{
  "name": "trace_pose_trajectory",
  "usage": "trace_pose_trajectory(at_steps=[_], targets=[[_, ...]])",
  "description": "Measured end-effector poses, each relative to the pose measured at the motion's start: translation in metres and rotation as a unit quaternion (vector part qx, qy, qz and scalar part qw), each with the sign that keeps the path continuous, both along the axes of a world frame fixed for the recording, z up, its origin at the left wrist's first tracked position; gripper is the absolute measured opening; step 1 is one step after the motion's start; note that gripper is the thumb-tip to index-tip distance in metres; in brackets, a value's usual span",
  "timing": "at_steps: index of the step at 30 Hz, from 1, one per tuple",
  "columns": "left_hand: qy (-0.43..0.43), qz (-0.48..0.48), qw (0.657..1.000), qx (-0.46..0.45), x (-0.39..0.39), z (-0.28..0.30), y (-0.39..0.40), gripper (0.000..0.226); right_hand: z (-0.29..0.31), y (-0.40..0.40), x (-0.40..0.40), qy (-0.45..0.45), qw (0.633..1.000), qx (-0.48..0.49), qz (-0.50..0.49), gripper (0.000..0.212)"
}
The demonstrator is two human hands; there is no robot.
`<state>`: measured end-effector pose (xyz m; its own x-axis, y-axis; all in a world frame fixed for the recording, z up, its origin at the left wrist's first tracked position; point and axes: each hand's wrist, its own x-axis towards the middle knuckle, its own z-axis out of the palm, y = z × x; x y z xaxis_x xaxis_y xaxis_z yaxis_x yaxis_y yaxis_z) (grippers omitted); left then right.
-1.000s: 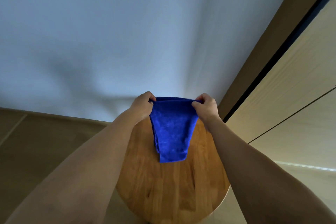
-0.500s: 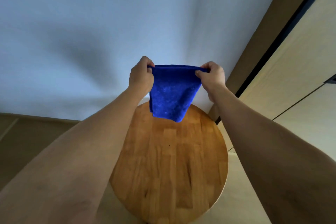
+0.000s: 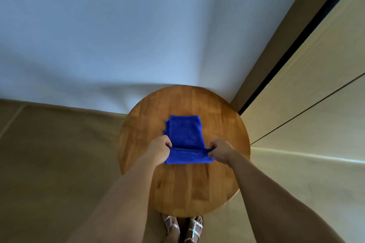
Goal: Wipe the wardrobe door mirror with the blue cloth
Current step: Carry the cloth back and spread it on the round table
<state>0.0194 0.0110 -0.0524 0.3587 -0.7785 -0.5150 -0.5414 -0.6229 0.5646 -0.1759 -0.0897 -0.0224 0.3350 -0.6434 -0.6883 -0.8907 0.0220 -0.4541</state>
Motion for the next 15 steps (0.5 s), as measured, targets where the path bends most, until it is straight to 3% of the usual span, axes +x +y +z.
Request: trace_pose_trajectory(at_steps=[3,6,8,11,15], targets=[[0.016,-0.055,0.994,0.098,-0.01,-0.022,0.014,0.03,-0.022,0.013,-0.009,0.06,0.993,0.073,0.064,0.026],[0.044,-0.08,0.98,0.178,-0.017,-0.038,0.021,0.029,-0.03,0.017,-0.011,0.1,0.979,0.13,0.118,0.009],[0.052,-0.075,0.977,0.195,-0.014,-0.047,0.018,0.029,-0.036,0.011,-0.011,0.116,0.971,0.163,0.13,0.027],[0.031,-0.047,0.989,0.139,-0.001,-0.058,0.003,0.024,-0.045,-0.005,-0.003,0.075,0.985,0.136,0.075,0.016],[-0.024,0.034,0.999,0.003,0.015,-0.065,-0.031,0.015,-0.056,-0.041,0.018,0.065,0.998,-0.015,0.021,0.008]])
